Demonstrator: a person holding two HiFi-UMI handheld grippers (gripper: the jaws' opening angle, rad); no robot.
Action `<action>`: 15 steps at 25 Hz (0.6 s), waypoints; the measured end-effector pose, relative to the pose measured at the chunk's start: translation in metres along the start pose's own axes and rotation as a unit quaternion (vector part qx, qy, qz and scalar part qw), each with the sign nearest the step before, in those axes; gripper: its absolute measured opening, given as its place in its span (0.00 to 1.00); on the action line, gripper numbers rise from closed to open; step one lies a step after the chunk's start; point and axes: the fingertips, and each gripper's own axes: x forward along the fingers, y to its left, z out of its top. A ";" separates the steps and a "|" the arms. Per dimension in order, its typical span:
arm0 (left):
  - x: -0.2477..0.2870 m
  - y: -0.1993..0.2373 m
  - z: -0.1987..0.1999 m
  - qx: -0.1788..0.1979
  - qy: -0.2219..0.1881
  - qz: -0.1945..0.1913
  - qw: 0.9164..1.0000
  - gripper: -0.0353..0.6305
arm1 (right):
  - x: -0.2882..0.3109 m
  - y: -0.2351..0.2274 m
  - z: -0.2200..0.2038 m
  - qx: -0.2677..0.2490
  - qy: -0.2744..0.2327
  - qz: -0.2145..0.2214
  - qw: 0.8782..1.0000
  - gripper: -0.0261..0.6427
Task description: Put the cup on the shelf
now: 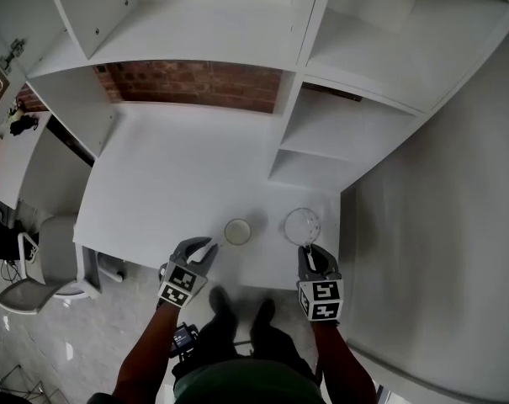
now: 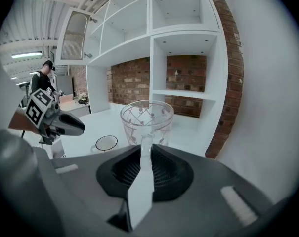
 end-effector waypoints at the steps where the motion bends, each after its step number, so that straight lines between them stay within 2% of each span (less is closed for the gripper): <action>1: 0.005 -0.001 -0.003 0.001 0.002 -0.005 1.000 0.17 | -0.003 -0.002 0.006 -0.002 -0.004 -0.001 1.000 0.11; 5: 0.027 -0.013 -0.030 0.011 0.038 -0.036 0.999 0.29 | -0.015 -0.008 0.030 -0.012 -0.020 -0.005 1.000 0.11; 7: 0.038 -0.018 -0.048 0.018 0.061 -0.045 0.997 0.31 | -0.021 -0.012 0.042 -0.018 -0.028 -0.007 0.999 0.11; 13: 0.067 -0.017 -0.062 0.030 0.078 -0.018 0.996 0.35 | -0.036 -0.020 0.066 -0.035 -0.039 -0.016 0.998 0.11; 14: 0.071 -0.018 -0.062 0.034 0.076 -0.013 0.996 0.35 | -0.038 -0.021 0.069 -0.039 -0.040 -0.017 0.998 0.11; 15: 0.074 -0.018 -0.060 0.039 0.070 -0.007 0.997 0.30 | -0.040 -0.022 0.072 -0.042 -0.042 -0.018 0.998 0.11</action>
